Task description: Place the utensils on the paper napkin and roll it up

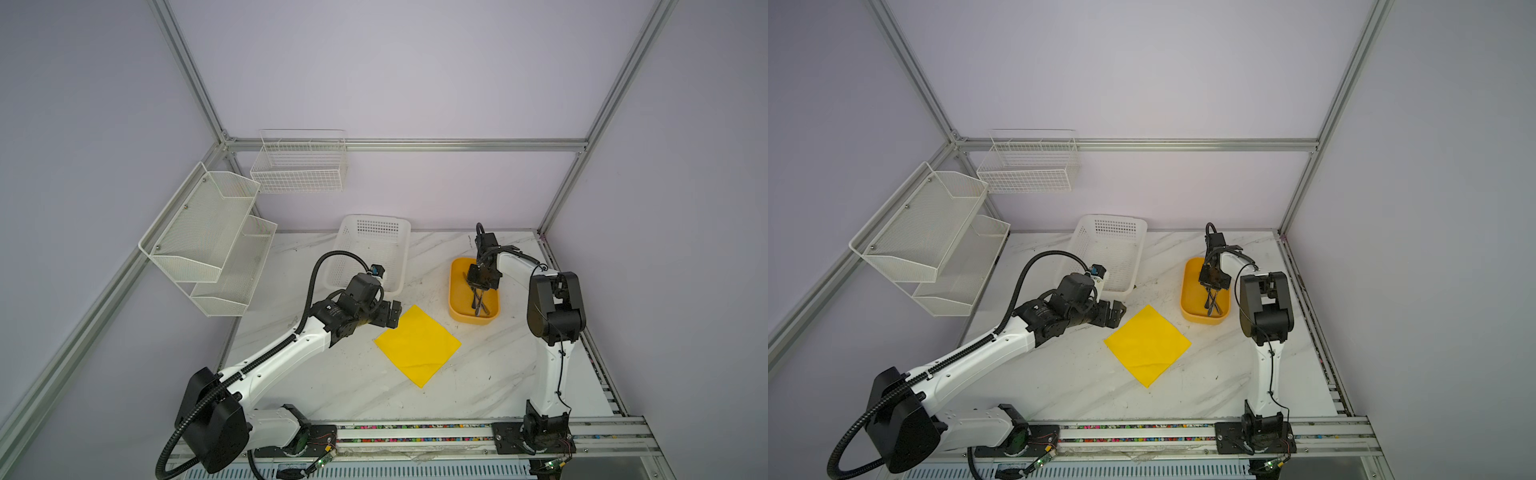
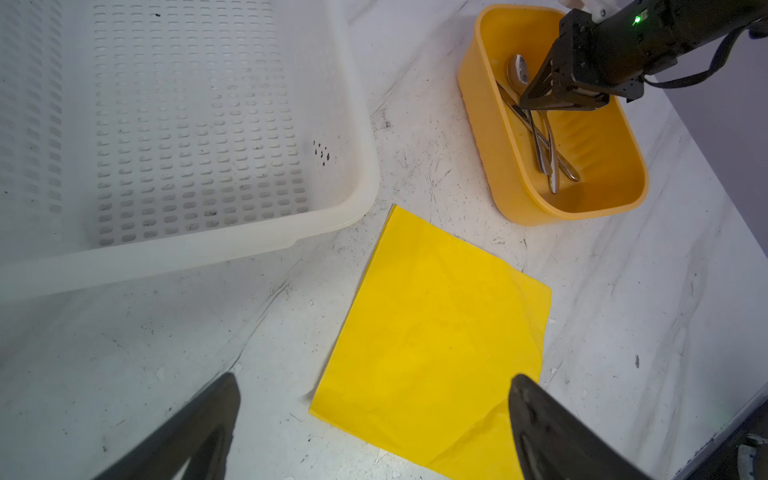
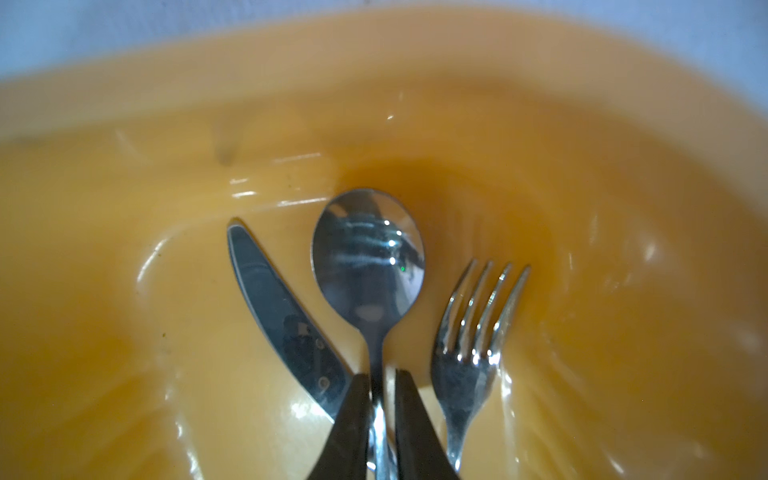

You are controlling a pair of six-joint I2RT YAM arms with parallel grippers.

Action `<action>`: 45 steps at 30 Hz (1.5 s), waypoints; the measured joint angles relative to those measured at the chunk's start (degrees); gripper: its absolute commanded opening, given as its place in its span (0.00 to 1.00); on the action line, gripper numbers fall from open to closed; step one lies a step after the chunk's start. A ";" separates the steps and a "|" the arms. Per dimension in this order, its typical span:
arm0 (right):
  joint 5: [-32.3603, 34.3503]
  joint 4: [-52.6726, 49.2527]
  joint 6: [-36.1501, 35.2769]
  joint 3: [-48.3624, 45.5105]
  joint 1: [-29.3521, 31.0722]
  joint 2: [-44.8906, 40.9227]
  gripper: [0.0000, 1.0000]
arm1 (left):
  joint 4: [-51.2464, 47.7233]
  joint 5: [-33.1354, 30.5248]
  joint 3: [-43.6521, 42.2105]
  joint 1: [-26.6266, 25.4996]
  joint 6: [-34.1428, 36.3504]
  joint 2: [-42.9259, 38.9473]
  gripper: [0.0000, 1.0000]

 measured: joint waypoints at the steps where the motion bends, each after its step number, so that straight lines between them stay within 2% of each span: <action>1: -0.28 -0.24 -0.07 0.00 0.00 0.00 0.16 | -0.02 0.00 0.00 0.02 0.20 0.04 1.00; 15: -1.77 -1.90 -2.51 -0.13 -0.11 0.31 0.13 | -0.59 0.04 3.26 0.11 1.31 1.62 1.00; 25: -1.88 -4.55 -4.85 1.79 -0.11 1.70 0.15 | -0.87 0.20 3.41 0.11 1.29 1.79 1.00; 35: -2.14 -5.49 -5.79 3.17 -0.09 2.14 0.04 | -1.20 2.21 4.92 0.11 1.27 2.75 1.00; 45: -1.68 -7.56 -5.95 2.36 -0.09 -2.60 0.05 | -1.68 2.82 4.92 0.11 0.70 2.08 1.00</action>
